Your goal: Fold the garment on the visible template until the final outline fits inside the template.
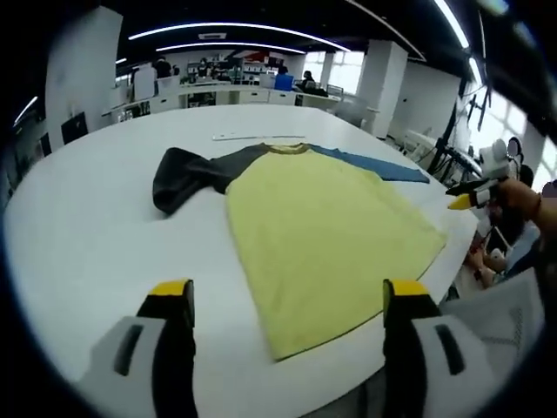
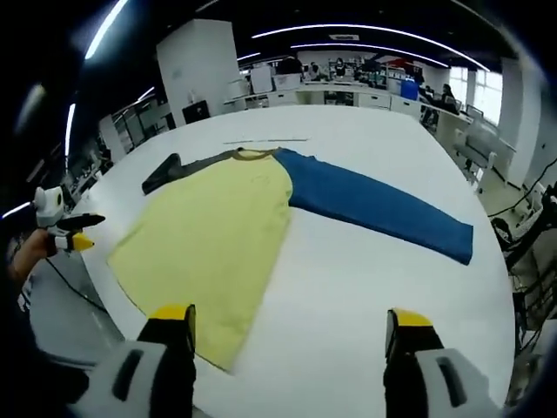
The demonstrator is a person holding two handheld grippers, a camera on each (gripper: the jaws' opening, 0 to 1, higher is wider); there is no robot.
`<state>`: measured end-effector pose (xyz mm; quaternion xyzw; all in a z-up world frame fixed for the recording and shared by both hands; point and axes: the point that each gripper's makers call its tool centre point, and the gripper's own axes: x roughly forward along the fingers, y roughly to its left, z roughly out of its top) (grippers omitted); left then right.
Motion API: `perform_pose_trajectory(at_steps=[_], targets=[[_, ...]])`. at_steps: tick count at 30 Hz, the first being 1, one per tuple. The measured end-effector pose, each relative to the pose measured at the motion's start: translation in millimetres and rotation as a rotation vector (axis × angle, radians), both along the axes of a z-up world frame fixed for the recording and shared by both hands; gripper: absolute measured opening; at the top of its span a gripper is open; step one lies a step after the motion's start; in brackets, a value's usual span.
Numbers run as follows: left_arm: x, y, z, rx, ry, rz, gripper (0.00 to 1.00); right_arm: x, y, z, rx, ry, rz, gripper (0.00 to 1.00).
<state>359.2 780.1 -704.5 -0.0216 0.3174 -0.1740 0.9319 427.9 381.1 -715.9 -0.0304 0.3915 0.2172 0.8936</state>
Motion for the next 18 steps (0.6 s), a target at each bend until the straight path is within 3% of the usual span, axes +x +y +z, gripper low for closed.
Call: perform_pose_trajectory(at_steps=[9,18], targets=[[3.5,0.5,6.8,0.0,-0.008,-0.006,0.97,32.4,-45.0,3.2,-0.06,0.002,-0.057,0.99],[7.5,-9.7,23.9,-0.049,-0.023,-0.024,0.99,54.6,-81.2,4.1,-0.056,0.006,-0.139,0.97]])
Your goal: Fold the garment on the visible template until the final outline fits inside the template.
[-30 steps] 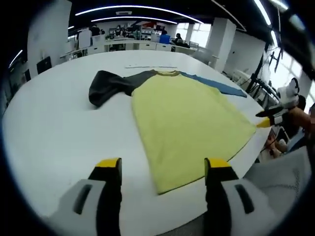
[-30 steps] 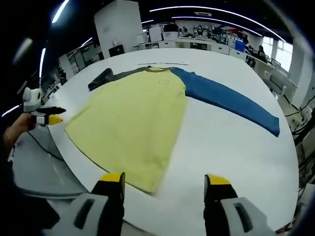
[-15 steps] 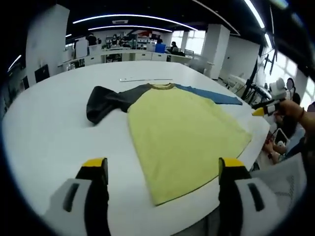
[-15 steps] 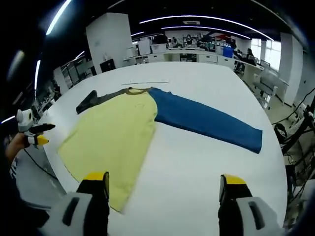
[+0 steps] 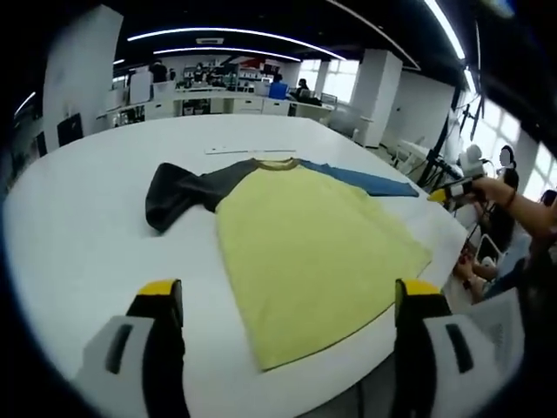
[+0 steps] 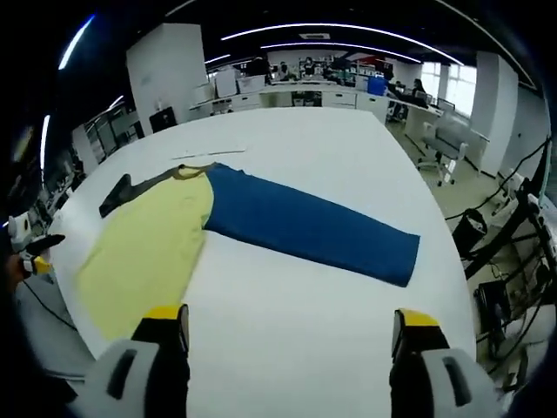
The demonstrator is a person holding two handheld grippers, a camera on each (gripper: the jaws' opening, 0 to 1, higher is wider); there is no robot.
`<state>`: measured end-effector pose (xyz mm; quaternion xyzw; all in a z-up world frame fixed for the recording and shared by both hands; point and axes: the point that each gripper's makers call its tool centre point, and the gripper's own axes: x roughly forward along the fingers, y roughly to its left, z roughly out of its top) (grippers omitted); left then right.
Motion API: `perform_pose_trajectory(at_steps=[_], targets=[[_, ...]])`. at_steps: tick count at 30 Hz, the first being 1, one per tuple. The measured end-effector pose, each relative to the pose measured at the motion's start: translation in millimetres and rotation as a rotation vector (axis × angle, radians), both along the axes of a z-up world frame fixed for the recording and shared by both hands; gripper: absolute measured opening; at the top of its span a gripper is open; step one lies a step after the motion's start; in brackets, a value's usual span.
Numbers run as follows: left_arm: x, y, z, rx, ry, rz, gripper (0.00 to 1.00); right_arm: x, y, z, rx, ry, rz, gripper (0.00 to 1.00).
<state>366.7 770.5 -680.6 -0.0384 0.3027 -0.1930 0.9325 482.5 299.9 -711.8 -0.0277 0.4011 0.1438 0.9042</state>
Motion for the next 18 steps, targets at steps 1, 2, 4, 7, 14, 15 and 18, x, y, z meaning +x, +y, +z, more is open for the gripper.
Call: perform_pose_trajectory(at_steps=[1,2,4,7,14,15,18], targets=[[0.4,-0.8,0.9,0.005,-0.001,-0.002,0.99,1.7,-2.1,-0.1,0.0,-0.001,-0.005,0.97],[0.6,-1.2,1.7,0.012,0.0,-0.007,0.99,3.6,-4.2,0.5,0.004,-0.005,-0.017,0.96],[1.2,-0.5,3.7,0.008,-0.001,-0.01,0.99,6.9,-8.6,-0.3,0.011,-0.001,-0.036,0.94],[2.2,-3.7,6.9,0.018,-0.01,-0.017,0.99,14.1,-19.7,-2.0,0.017,0.003,-0.078,0.88],[2.4,-2.3,6.8,0.008,-0.009,-0.003,0.99,33.8,-40.3,-6.1,0.041,0.021,-0.153,0.82],[2.1,-2.1,6.6,0.011,-0.007,0.0,0.99,37.5,-43.3,-7.0,0.035,0.024,-0.156,0.81],[1.7,-1.2,6.3,0.013,-0.005,0.005,0.99,45.2,-49.4,-10.8,0.021,0.035,-0.16,0.76]])
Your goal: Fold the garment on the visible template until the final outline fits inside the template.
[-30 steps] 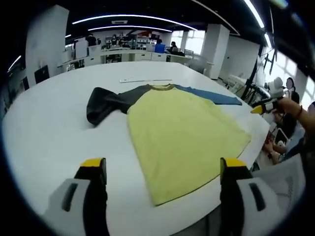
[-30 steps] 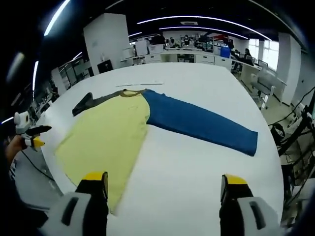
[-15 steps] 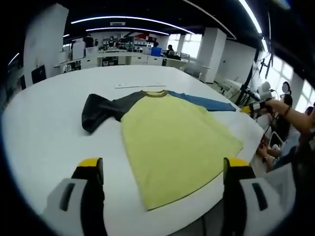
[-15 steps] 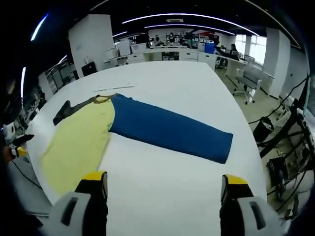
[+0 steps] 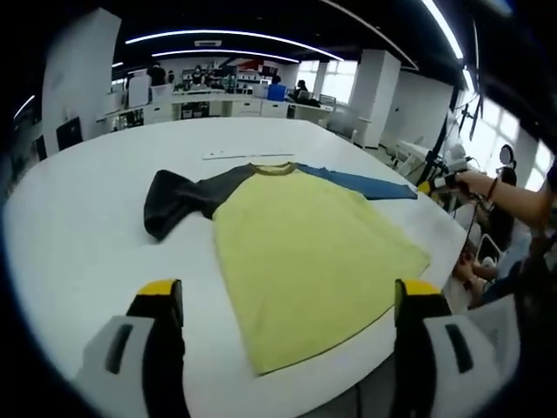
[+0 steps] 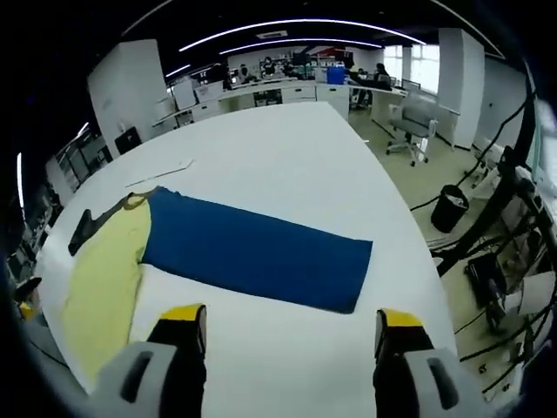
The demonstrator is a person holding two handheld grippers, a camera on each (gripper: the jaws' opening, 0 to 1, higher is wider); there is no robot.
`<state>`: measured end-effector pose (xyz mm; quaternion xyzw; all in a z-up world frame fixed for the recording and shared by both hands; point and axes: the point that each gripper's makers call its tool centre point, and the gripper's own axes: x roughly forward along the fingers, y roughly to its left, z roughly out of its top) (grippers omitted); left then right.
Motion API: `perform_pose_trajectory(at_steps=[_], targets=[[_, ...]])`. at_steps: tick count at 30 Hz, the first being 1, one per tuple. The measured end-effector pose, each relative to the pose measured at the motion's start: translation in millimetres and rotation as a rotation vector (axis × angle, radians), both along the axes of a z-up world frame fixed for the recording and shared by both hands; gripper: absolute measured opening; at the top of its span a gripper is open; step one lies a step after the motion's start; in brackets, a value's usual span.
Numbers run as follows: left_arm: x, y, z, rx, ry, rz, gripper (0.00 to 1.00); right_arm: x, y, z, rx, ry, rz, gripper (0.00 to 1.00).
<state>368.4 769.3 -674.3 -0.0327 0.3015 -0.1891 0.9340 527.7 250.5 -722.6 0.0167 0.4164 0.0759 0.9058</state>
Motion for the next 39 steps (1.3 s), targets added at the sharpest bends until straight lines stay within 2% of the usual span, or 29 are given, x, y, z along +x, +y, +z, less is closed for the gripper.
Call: perform_pose_trajectory(at_steps=[6,10,13,18,24,25,26,29,31,34,39], targets=[[-0.9,1.6,3.2,0.007,-0.008,0.016,0.97,12.9,-11.5,-11.4,-0.006,0.022,-0.03,0.65],[-2.5,3.2,4.9,0.012,-0.012,0.029,0.96,16.5,-17.9,-17.1,0.031,0.04,-0.087,0.58],[-3.5,4.7,4.7,0.009,-0.011,0.039,0.95,18.9,-24.5,-20.7,-0.005,0.042,-0.09,0.51],[-3.7,2.8,5.3,-0.009,-0.005,0.043,0.93,21.1,-34.8,-29.3,-0.018,0.063,-0.128,0.37],[-0.8,4.0,5.8,-0.008,-0.007,0.044,0.93,19.2,-36.8,-33.7,-0.015,0.087,-0.147,0.31],[-0.7,4.0,5.9,-0.009,-0.007,0.045,0.93,16.2,-39.2,-36.6,-0.035,0.106,-0.151,0.29],[-0.8,4.0,5.8,-0.01,-0.007,0.045,0.92,19.1,-42.7,-34.8,-0.067,0.085,-0.133,0.26],[-1.5,4.7,5.7,-0.003,-0.006,0.044,0.92,16.9,-42.4,-35.9,-0.071,0.1,-0.15,0.24],[-1.8,5.1,5.6,-0.001,-0.006,0.043,0.92,17.1,-40.8,-36.0,-0.107,0.095,-0.136,0.23],[-2.7,4.4,5.4,0.005,-0.005,0.045,0.92,17.9,-35.7,-36.4,-0.088,0.093,-0.139,0.16],[-4.7,6.2,6.5,0.004,-0.01,0.049,0.92,18.2,-40.5,-36.8,-0.074,0.097,-0.178,0.12]])
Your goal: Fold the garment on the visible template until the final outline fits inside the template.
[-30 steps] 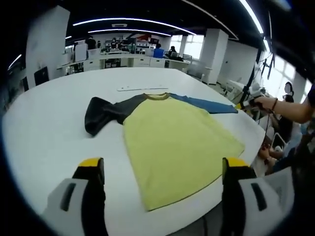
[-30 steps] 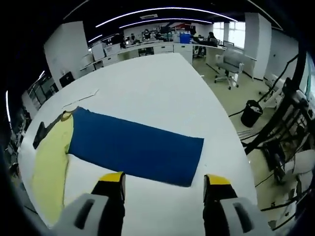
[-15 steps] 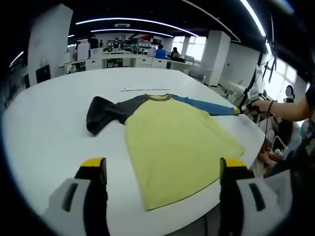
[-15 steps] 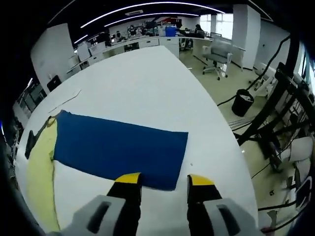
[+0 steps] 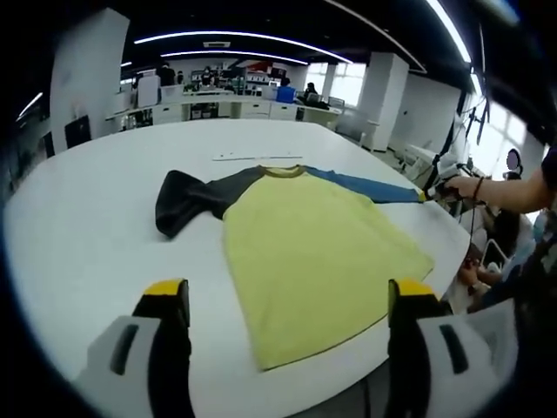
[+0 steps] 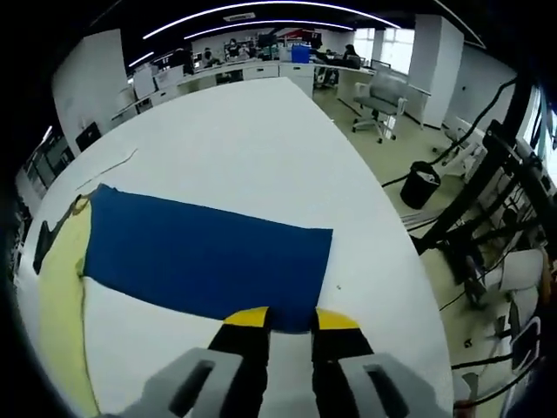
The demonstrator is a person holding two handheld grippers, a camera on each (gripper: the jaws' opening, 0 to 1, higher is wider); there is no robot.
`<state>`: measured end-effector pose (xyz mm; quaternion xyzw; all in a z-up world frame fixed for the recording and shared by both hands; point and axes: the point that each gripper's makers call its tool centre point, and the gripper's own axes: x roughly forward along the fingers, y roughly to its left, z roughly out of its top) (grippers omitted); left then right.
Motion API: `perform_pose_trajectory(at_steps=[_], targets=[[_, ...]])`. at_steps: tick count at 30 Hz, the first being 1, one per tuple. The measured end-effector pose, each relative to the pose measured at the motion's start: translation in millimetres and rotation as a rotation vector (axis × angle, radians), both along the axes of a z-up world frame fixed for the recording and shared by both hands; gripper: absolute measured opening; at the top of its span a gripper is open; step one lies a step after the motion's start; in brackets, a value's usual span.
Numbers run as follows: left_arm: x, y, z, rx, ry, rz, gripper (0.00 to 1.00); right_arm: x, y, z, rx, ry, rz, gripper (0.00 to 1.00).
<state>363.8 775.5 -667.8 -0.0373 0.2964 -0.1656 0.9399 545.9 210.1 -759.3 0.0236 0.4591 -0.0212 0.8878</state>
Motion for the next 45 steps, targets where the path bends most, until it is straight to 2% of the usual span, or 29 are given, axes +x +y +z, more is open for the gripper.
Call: perform_pose_trajectory(at_steps=[3,11,13,15,18,26,32,40,45], targets=[[-1.3,1.8,0.1,0.001,-0.001,0.002,0.92,-1.0,-5.6,-0.5,0.013,0.003,-0.038,0.07],[-5.6,-1.2,0.1,0.012,0.014,-0.007,0.92,-2.4,-3.8,-1.0,0.013,0.029,-0.018,0.04],[-5.6,-2.2,1.1,0.011,0.011,-0.01,0.93,-2.9,-3.8,-0.9,0.037,0.028,-0.029,0.02],[-5.9,-2.4,1.8,0.012,0.01,-0.014,0.92,-3.3,2.9,-1.6,0.104,0.023,-0.059,0.0],[-6.0,-1.1,2.7,0.014,0.007,-0.016,0.93,-6.7,3.5,0.4,0.069,0.032,-0.033,0.0],[-6.6,-0.4,4.6,0.014,0.006,-0.018,0.96,-5.2,4.4,14.1,0.05,0.002,-0.019,0.0],[-8.8,-2.5,2.3,0.019,0.016,-0.036,0.96,2.7,7.3,29.6,0.009,-0.034,0.014,0.0],[-7.2,-2.6,6.7,0.005,-0.01,-0.028,0.99,14.2,16.7,47.1,-0.004,-0.075,0.05,0.0],[-9.0,-3.0,6.2,0.006,-0.006,-0.032,0.99,21.3,26.6,55.7,-0.001,-0.098,0.072,0.0]])
